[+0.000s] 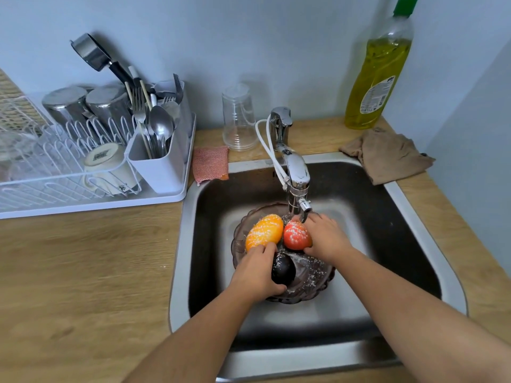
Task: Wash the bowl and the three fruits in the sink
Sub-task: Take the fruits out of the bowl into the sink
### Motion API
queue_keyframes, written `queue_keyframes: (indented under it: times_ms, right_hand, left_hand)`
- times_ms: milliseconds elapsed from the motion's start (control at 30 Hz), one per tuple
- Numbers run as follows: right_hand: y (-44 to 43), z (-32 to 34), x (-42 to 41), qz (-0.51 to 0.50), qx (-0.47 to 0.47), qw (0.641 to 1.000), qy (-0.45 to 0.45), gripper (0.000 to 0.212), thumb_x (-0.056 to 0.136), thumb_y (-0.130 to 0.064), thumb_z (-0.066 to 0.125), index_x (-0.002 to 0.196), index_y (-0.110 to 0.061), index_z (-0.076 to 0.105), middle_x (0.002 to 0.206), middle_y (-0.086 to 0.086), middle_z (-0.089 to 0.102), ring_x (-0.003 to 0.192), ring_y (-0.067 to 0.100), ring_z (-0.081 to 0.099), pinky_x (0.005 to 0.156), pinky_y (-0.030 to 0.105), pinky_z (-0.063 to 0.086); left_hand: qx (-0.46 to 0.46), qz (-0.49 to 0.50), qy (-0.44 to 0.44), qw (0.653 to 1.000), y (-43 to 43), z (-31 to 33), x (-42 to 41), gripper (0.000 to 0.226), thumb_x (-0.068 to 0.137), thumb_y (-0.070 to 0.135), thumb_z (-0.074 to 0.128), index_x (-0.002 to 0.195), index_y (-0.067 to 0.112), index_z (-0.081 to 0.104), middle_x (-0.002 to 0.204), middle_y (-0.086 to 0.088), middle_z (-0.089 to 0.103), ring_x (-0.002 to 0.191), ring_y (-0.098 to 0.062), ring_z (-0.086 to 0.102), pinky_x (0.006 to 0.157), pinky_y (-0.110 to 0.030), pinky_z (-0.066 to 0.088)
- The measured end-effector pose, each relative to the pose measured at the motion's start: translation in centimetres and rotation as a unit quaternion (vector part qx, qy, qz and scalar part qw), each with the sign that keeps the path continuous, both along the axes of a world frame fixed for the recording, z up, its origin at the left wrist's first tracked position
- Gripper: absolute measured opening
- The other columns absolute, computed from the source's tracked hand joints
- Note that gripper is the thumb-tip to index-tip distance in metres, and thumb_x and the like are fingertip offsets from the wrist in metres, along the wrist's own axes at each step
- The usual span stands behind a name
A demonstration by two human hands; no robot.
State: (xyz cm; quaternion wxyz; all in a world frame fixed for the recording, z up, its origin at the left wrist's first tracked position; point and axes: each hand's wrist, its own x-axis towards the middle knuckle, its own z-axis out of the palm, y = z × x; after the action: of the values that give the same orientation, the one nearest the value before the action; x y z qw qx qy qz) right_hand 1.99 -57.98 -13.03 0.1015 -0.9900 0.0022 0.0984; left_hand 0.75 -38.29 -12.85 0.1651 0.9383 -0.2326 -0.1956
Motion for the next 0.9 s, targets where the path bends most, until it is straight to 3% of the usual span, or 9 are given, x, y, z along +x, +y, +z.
queue_keyframes:
  times_ms: [100,233,400,567,667,900]
  right_hand:
    - [-0.4,0.4,-0.1,-0.021,0.007,1.000,-0.015,0.074,0.068,-0.031,0.076,0.133,-0.028,0.040,0.140,-0.001,0.044,0.125,0.024,0.041,0.104,0.038,0.034]
    - [-1.7,2.6,-0.9,-0.075,0.049,0.995,-0.038,0.081,0.067,-0.032,0.079,0.135,-0.036,0.035,0.135,-0.003,0.045,0.123,0.021,0.044,0.103,0.040,0.039]
    - [-4.3,5.5,-2.9,-0.147,0.051,0.986,-0.056,0.081,0.069,-0.033,0.078,0.136,-0.034,0.032,0.134,0.003,0.043,0.120,0.023,0.046,0.099,0.040,0.044]
    - [-4.6,4.8,-5.2,-0.197,0.037,0.979,-0.019,0.078,0.070,-0.033,0.076,0.135,-0.031,0.032,0.133,0.005,0.041,0.119,0.025,0.047,0.095,0.040,0.047]
    - [-4.6,3.8,-5.5,-0.234,0.010,0.972,-0.010,0.075,0.073,-0.032,0.074,0.135,-0.027,0.031,0.133,0.006,0.039,0.119,0.027,0.046,0.087,0.037,0.050]
    - [-4.8,2.3,-3.8,-0.259,-0.024,0.965,0.038,0.073,0.079,-0.031,0.069,0.137,-0.024,0.027,0.132,0.009,0.038,0.112,0.029,0.052,0.076,0.035,0.050]
  left_hand:
    - [-0.009,0.000,0.000,1.000,0.1,0.3,0.2,0.075,0.063,0.042,0.077,0.126,0.025,0.040,0.127,0.002,0.049,0.117,-0.019,0.048,0.089,-0.034,0.046]
    - [-0.026,-0.006,-0.023,0.999,0.1,1.6,1.1,0.073,0.060,0.041,0.075,0.125,0.026,0.043,0.123,0.003,0.047,0.115,-0.019,0.048,0.088,-0.033,0.046]
    - [-0.083,0.011,-0.010,0.996,-2.4,4.2,3.2,0.073,0.064,0.033,0.077,0.128,0.020,0.043,0.123,0.000,0.037,0.110,-0.020,0.049,0.093,-0.034,0.048]
    - [-0.150,0.026,-0.012,0.988,-6.6,4.5,5.7,0.075,0.061,0.028,0.076,0.128,0.027,0.042,0.114,0.003,0.039,0.098,-0.016,0.045,0.082,-0.018,0.042]
    - [-0.132,0.003,-0.078,0.988,-10.1,3.8,7.4,0.076,0.060,0.032,0.076,0.129,0.024,0.043,0.118,-0.003,0.038,0.106,-0.024,0.050,0.095,-0.033,0.046]
    - [-0.096,-0.016,-0.039,0.994,-15.2,1.4,10.2,0.079,0.067,0.024,0.076,0.136,0.023,0.037,0.131,-0.007,0.033,0.118,-0.029,0.046,0.099,-0.042,0.046]
